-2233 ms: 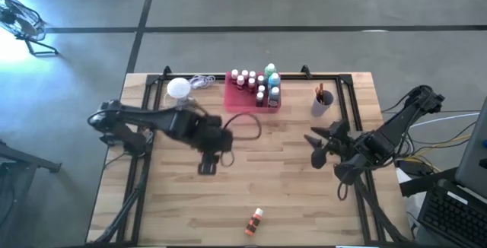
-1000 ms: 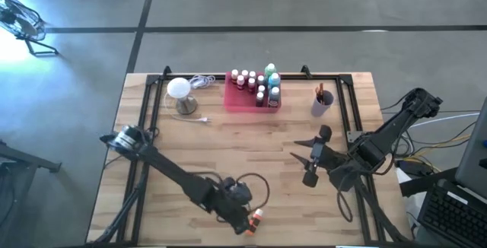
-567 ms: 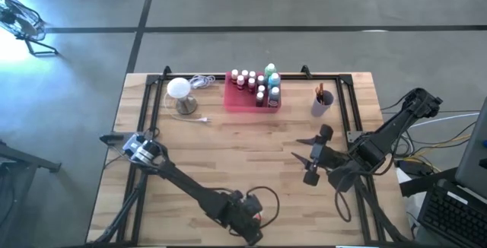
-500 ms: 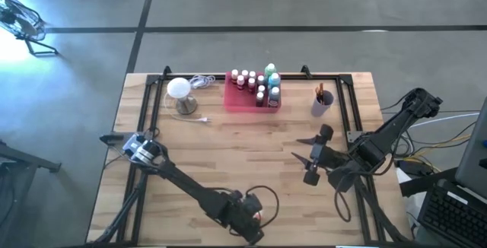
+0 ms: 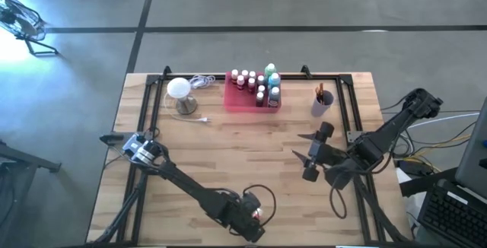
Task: Pick & Place Paint Supplies
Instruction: Put the orange black paint bottle into the pink bin
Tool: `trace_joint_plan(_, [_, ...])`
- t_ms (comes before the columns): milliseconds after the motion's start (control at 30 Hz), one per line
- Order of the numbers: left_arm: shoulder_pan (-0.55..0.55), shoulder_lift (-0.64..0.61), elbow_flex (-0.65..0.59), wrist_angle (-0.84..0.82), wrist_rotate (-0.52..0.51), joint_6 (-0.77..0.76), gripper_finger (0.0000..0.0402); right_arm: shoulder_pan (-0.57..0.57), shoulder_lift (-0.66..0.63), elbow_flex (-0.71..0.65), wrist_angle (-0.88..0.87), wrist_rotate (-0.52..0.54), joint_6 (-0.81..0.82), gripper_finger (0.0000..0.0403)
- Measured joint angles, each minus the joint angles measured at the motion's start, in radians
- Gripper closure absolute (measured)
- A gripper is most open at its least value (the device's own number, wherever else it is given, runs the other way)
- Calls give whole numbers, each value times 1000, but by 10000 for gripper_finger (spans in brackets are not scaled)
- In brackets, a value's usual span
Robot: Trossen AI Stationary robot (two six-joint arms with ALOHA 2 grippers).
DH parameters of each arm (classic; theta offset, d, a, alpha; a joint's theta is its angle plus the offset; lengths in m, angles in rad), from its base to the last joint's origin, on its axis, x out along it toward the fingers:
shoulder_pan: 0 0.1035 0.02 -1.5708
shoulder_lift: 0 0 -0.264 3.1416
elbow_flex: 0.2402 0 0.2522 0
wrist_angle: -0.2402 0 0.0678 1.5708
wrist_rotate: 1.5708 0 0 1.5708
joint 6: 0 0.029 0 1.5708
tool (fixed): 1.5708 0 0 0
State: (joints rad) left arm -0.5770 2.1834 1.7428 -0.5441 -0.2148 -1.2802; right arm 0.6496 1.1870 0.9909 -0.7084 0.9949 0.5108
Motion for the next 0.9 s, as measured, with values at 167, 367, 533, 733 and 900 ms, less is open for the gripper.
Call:
trace_joint_plan(167, [-10, 0, 0, 2, 50, -45, 228, -35, 0, 0, -9, 0, -17, 129])
trace_joint_plan(367, [-14, 28, 2, 12, 52, -31, 228, -64, 0, -2, -29, 0, -15, 112])
trace_joint_plan(533, [-13, 80, 8, 65, 54, 27, 227, -65, 0, -2, -29, 0, -13, 100])
trace_joint_plan(733, [-6, 106, 9, 73, 74, 89, 227, -65, 0, -3, -28, 0, -13, 90])
trace_joint_plan(900, [4, 107, 6, 9, 72, 156, 227, -64, 0, -3, -28, 0, -14, 83])
